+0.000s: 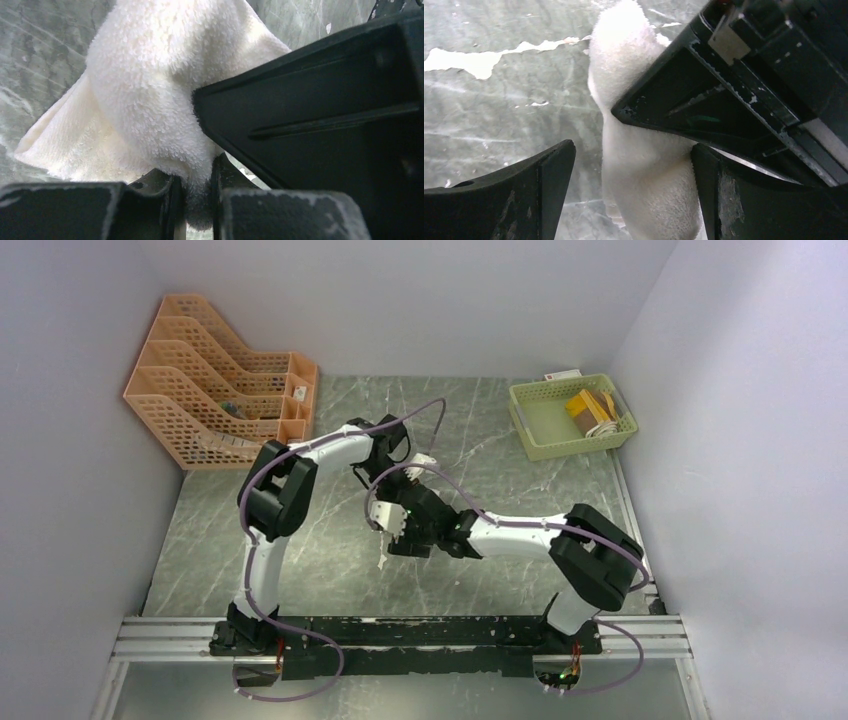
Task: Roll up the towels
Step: Roll the towel at the center of the board.
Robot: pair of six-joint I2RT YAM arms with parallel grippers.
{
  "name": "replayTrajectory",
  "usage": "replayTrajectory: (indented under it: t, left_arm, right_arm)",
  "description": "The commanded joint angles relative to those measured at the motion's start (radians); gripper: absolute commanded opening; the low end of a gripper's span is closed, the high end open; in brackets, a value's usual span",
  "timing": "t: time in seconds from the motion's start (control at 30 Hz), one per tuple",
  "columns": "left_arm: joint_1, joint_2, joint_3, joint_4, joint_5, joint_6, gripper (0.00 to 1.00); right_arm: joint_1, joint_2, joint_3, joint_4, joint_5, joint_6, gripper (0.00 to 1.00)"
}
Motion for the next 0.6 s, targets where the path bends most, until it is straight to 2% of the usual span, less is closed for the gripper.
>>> replayTrajectory:
  t: [0.0, 0.07, 0.13, 0.2, 0.3, 0.43, 0.53, 0.57]
  left_arm:
    - [0.027, -0.018, -0.049, -0.097, 0.017, 0.018, 0.07]
    - [0.037, -0.027, -0.048, -0.098, 0.028, 0.024, 0.08]
    - [0.045, -0.036, -0.046, -0.1, 0.035, 0.029, 0.12]
    - [0.05, -0.044, -0.042, -0.105, 0.039, 0.034, 0.16]
    - [0.058, -0.067, -0.041, -0.108, 0.04, 0.03, 0.29]
    - [0.08, -0.137, -0.055, -0.084, 0.015, 0.005, 0.49]
    - [0.135, -0.235, -0.059, -0.049, -0.019, -0.021, 0.75]
    - [0.166, -0.268, -0.066, -0.025, -0.022, -0.036, 0.89]
  right_arm:
    - [-0.008, 0.052, -0.057, 0.049, 0.145, 0.059, 0.84]
    - [-0.009, 0.051, -0.077, 0.076, 0.178, 0.097, 0.79]
    - [-0.009, 0.056, -0.092, 0.085, 0.209, 0.125, 0.71]
    - [-0.011, 0.071, -0.098, 0.092, 0.234, 0.149, 0.54]
    - [-0.014, 0.101, -0.104, 0.099, 0.242, 0.166, 0.31]
    - [-0.019, 0.119, -0.117, 0.119, 0.216, 0.194, 0.16]
    - [-0.029, 0.121, -0.117, 0.109, 0.2, 0.204, 0.06]
    - [-0.035, 0.112, -0.117, 0.103, 0.187, 0.208, 0.03]
